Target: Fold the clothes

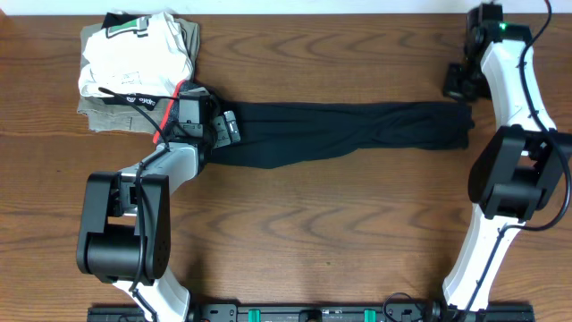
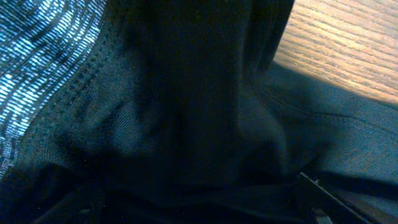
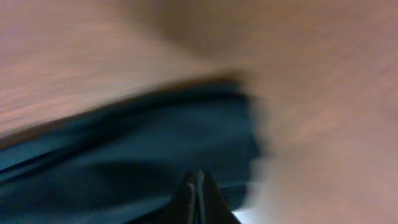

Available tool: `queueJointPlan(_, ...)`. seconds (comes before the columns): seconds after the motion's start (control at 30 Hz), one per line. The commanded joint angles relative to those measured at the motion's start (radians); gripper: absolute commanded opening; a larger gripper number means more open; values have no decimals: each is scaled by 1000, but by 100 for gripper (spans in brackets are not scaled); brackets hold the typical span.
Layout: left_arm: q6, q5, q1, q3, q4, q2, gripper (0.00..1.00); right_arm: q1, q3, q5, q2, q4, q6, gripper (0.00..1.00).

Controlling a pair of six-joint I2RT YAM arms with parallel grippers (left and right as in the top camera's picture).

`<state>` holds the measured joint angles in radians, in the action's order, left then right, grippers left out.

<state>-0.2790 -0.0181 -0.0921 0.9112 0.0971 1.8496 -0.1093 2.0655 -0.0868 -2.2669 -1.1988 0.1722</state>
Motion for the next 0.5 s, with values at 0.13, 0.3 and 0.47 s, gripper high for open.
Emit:
queueJointPlan(0.13, 16, 39, 17, 1, -9, 13, 98, 156, 26, 427, 58, -50, -197, 16)
queueJointPlan(0.3, 16, 38, 17, 1, -10, 13, 98, 266, -82, 423, 54, 18, -196, 15)
queueJointPlan(0.47, 16, 38, 17, 1, -10, 13, 98, 354, -203, 382, 54, 129, -154, 17)
